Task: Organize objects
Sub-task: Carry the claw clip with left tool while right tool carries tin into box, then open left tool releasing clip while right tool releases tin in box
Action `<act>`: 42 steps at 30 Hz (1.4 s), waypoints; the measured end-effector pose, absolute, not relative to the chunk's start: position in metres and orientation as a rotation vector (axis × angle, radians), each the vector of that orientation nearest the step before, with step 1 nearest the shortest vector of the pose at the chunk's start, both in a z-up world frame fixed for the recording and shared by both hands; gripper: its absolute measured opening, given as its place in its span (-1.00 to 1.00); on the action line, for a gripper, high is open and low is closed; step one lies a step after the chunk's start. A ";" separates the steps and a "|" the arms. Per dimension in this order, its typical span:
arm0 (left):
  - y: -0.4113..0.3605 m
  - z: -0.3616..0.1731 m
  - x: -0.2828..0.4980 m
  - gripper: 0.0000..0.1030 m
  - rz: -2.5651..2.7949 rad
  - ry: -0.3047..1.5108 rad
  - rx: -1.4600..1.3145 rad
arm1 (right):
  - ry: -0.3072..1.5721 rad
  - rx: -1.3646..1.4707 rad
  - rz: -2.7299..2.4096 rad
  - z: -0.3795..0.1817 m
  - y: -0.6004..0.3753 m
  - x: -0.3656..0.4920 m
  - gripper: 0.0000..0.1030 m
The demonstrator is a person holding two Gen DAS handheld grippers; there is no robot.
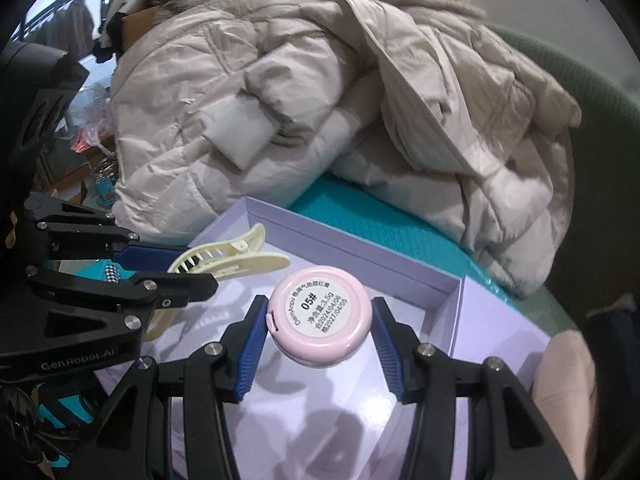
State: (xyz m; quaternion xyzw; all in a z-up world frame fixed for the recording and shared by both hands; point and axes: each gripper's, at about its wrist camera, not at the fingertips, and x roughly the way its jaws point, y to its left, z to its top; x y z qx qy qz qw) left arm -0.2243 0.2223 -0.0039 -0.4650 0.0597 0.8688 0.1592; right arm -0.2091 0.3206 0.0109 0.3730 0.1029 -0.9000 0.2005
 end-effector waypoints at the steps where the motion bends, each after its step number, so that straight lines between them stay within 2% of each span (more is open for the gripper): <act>1: 0.224 -0.007 -0.227 -0.62 2.486 0.176 -1.335 | 0.280 1.050 -2.515 0.006 0.324 -0.211 0.00; 5: 0.233 -0.019 -0.235 -0.62 2.501 0.210 -1.356 | 0.247 1.093 -2.507 -0.006 0.332 -0.219 0.00; 20: 0.246 -0.070 -0.244 -0.62 2.478 0.141 -1.493 | 0.264 1.205 -2.477 -0.024 0.335 -0.225 0.00; 32: 0.250 -0.074 -0.244 -0.61 2.486 0.166 -1.519 | 0.246 1.319 -2.439 -0.035 0.336 -0.232 0.00; 42: 0.252 -0.078 -0.244 -0.60 2.467 0.156 -1.564 | 0.242 1.316 -2.445 -0.037 0.337 -0.228 0.17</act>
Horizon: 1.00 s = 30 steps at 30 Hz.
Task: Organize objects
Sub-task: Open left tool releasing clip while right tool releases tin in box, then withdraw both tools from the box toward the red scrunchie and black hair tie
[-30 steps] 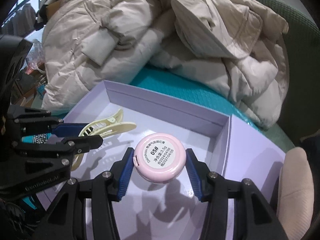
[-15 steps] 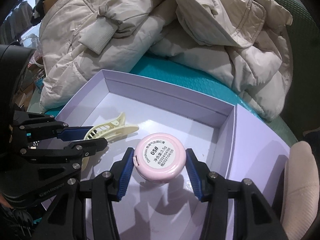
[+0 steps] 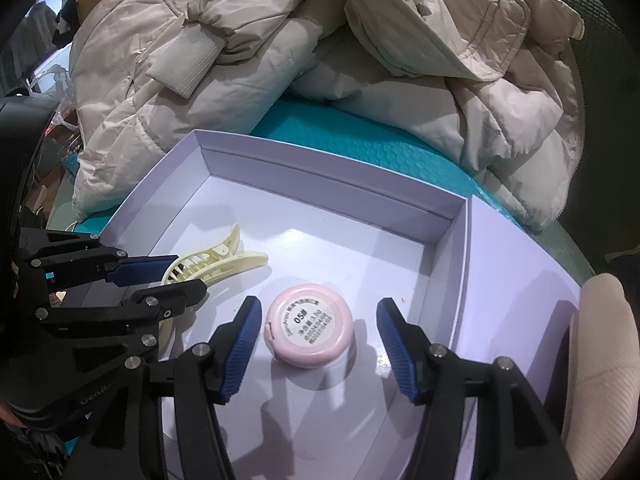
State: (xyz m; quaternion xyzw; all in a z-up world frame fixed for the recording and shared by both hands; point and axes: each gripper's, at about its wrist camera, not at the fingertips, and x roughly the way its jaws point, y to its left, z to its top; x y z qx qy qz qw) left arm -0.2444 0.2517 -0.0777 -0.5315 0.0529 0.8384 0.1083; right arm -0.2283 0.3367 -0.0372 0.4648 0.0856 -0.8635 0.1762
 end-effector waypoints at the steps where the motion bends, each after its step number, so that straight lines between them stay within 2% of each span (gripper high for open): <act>1: 0.252 -0.077 -0.245 -0.60 2.463 0.152 -1.567 | 0.245 1.313 -2.444 -0.037 0.336 -0.227 0.17; 6: 0.246 -0.071 -0.243 -0.60 2.463 0.109 -1.570 | 0.245 1.289 -2.453 -0.036 0.336 -0.223 0.17; 8: 0.241 -0.068 -0.241 -0.51 2.482 0.104 -1.569 | 0.245 1.276 -2.451 -0.035 0.334 -0.220 0.18; 10: 0.236 -0.064 -0.240 -0.26 2.502 0.087 -1.565 | 0.249 1.269 -2.450 -0.033 0.331 -0.220 0.18; 12: 0.229 -0.060 -0.240 -0.18 2.523 0.057 -1.557 | 0.248 1.257 -2.450 -0.032 0.331 -0.217 0.18; 17: 0.218 -0.052 -0.234 -0.18 2.513 -0.005 -1.545 | 0.249 1.223 -2.447 -0.027 0.328 -0.211 0.18; 30: 0.195 -0.012 -0.201 -0.16 2.618 0.011 -1.499 | 0.301 1.119 -2.422 -0.005 0.309 -0.186 0.18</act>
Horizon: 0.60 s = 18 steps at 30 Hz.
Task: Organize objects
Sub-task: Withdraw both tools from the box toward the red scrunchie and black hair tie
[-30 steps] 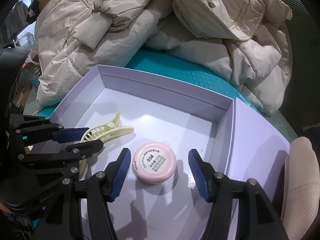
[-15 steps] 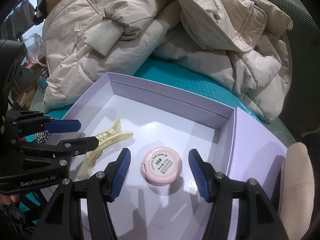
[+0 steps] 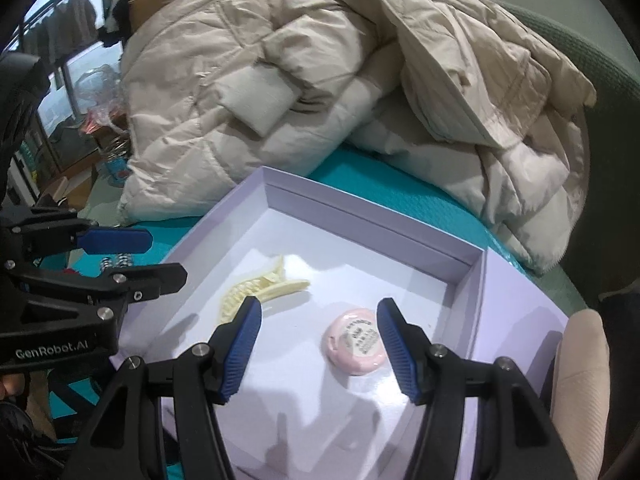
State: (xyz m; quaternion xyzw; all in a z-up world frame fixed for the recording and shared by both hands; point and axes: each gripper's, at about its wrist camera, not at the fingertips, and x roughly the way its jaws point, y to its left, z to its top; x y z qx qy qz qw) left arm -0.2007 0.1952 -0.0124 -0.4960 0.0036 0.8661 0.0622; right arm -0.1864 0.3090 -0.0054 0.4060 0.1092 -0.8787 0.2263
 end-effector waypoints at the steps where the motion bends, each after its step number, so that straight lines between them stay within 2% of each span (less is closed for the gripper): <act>1: 0.192 -0.010 -0.197 -0.15 2.625 0.009 -1.495 | 0.308 1.110 -2.414 -0.004 0.306 -0.184 0.18; 18: 0.144 0.011 -0.147 -0.15 2.696 -0.059 -1.501 | 0.379 0.980 -2.286 0.012 0.254 -0.142 0.18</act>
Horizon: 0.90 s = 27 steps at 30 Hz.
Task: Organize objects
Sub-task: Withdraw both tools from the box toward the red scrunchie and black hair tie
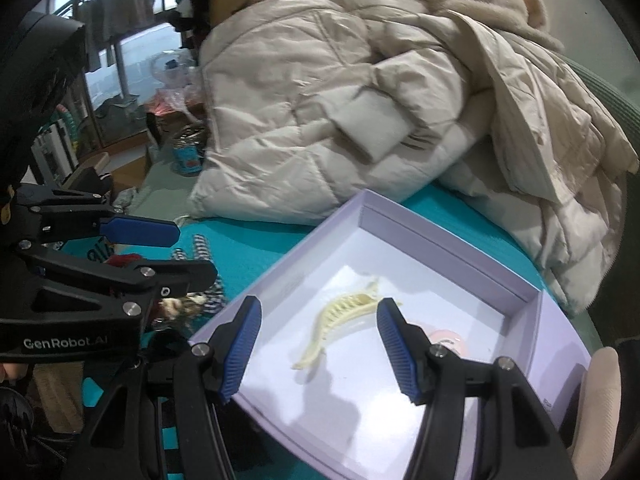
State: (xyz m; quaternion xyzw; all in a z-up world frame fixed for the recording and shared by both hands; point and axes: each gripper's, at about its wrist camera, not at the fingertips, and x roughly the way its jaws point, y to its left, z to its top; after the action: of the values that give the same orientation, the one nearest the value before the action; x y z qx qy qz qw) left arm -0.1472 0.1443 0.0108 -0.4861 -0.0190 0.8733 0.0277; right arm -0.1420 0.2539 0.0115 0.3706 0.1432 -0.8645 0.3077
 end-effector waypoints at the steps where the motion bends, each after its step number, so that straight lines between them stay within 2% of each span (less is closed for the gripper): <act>1: 0.141 0.012 -0.143 -0.15 2.706 -0.059 -1.500 | 0.379 0.971 -2.277 0.013 0.251 -0.139 0.18; 24: 0.063 0.014 -0.062 -0.12 2.853 -0.190 -1.525 | 0.377 0.899 -2.054 0.012 0.199 -0.091 0.18; 27: 0.052 0.011 -0.052 -0.02 2.861 -0.223 -1.527 | 0.380 0.899 -2.013 0.009 0.191 -0.083 0.18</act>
State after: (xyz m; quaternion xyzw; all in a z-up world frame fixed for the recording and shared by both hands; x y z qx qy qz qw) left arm -0.0522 0.0523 0.0110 -0.4691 -0.0685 0.8788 -0.0543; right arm -0.0831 0.1912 0.0090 0.3613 0.1530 -0.8094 0.4370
